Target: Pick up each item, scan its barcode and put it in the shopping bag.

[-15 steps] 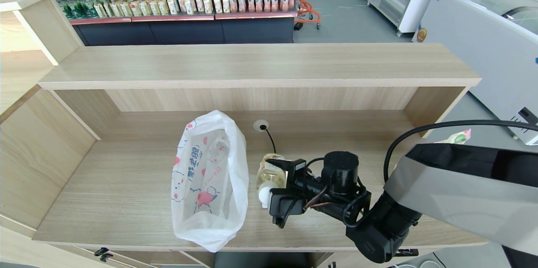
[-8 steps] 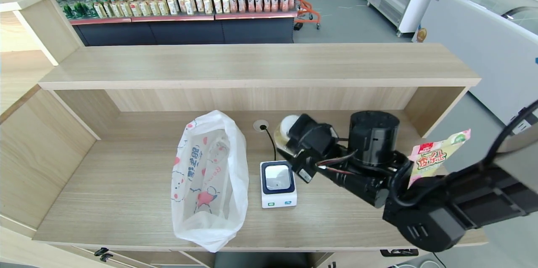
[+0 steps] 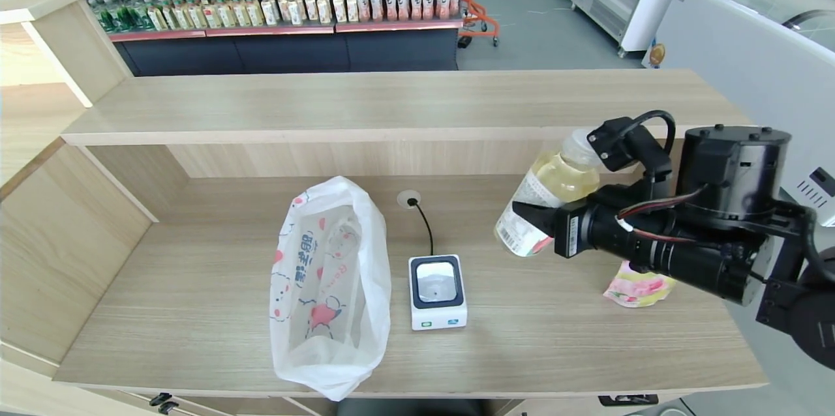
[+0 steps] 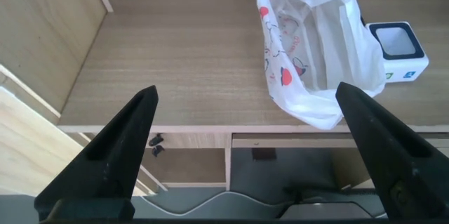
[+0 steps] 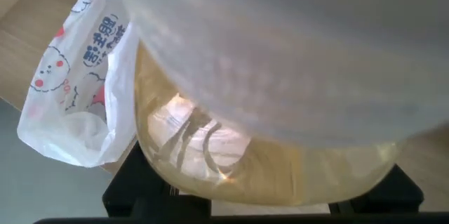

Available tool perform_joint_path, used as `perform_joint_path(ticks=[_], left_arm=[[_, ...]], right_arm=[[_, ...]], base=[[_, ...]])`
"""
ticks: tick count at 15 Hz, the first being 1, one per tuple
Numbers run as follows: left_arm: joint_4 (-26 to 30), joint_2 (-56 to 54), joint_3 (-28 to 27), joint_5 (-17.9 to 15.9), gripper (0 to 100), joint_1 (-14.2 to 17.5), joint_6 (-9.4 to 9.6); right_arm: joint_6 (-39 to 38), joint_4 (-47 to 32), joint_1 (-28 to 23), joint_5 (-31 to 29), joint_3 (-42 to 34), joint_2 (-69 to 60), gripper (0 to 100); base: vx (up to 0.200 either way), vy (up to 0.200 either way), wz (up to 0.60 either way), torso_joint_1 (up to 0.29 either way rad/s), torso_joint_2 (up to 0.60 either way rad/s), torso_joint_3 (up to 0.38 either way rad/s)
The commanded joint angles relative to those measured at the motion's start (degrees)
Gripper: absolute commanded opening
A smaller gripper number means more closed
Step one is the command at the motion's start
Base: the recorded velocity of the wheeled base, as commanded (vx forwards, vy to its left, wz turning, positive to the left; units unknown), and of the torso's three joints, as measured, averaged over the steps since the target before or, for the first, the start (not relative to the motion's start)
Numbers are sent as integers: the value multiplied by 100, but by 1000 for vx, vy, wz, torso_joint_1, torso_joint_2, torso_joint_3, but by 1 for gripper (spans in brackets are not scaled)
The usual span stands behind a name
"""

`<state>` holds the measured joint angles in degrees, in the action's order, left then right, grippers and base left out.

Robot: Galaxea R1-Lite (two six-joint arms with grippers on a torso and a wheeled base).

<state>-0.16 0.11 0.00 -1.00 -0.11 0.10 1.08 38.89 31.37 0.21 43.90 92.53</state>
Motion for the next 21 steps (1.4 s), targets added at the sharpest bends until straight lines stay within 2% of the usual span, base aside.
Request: perform_joint_path(ticks=[1,2,6,7,8,11,16,21], left_arm=[[-2,-2,0,3,100,-7,-1],[-2,-2,0,-6,100,-7,8],[-2,-2,0,3,100,-7,8],[-2,-2,0,3,100,-7,8],[-2,-2,0,-6,100,-7,8],[-2,-2,0,-6,100,-7,8],[-2,-2,0,3,100,-7,-10],[-2,-2,0,3,100,-15,-10]], right_arm=[[6,-4,-34,67,-74,-174,0],[6,-13,10,76,-30,-112,0],[32,268,924,23,145,327,0],[50,321,1021,23,145,398,0],[278,506,1223,32,145,697,0],[806,1314,1275,67,110,1470,0],[973,2422,1381,76,-127,2314,0],[1192,3854,1442,269,-1015,2903,0]], base=[[0,200,0,22,7,-2],[0,200,0,12,17,-7],[0,200,0,0,2,4],[0,200,0,2,-2,2],[0,200,0,-2,-2,2],[0,200,0,2,4,1],[0,0,0,0,0,0],[0,0,0,0,0,0]])
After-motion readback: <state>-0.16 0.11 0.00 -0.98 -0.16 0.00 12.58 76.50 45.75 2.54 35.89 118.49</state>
